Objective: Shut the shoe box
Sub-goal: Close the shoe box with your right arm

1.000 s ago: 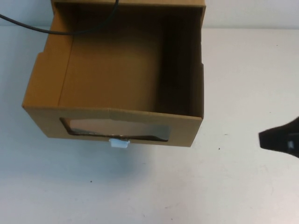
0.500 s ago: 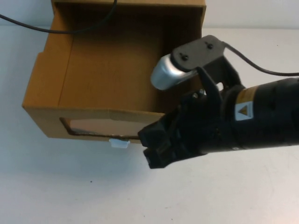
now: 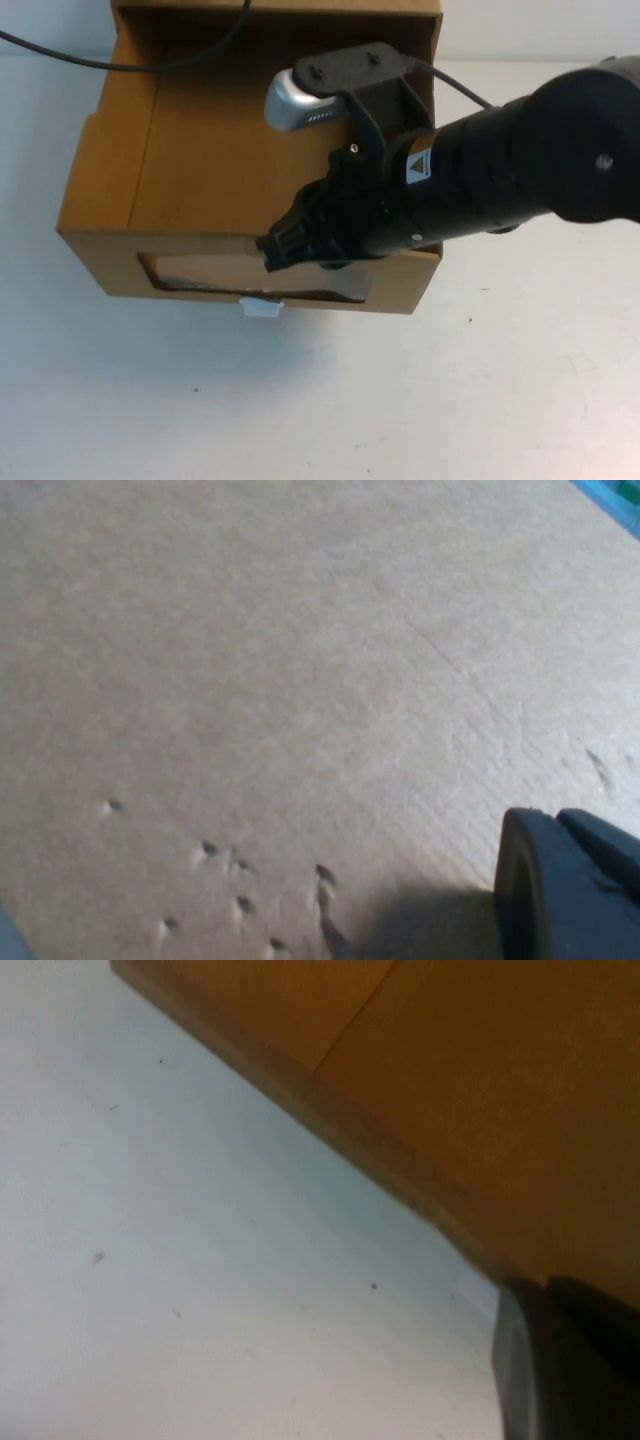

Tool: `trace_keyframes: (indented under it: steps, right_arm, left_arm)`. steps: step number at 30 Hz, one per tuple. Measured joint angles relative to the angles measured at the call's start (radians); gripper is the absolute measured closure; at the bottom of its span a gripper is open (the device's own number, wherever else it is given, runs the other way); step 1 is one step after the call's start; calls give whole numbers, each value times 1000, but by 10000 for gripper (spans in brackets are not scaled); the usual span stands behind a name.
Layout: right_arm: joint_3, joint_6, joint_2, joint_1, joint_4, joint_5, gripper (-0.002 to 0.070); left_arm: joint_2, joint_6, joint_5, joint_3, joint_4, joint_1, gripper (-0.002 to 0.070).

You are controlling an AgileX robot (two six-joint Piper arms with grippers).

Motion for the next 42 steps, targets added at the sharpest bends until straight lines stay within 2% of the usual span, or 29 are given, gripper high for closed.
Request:
trace_keyframes:
  steps: [11,21,28,42]
  right_arm:
    - [-82,-47,35,-39,52,103,687]
    - [-149,-122,42,-43,106,361,687]
    - [-145,-82,61,-43,-1,334,687]
    - [-169,-78,129,-43,-4,272,687]
  left_arm:
    - [0,-2,3,0,0,0,680]
    - [0,-2,5,0,0,0,680]
    - [0,-2,5,0,0,0,680]
    - [0,-2,18,0,-4,0,680]
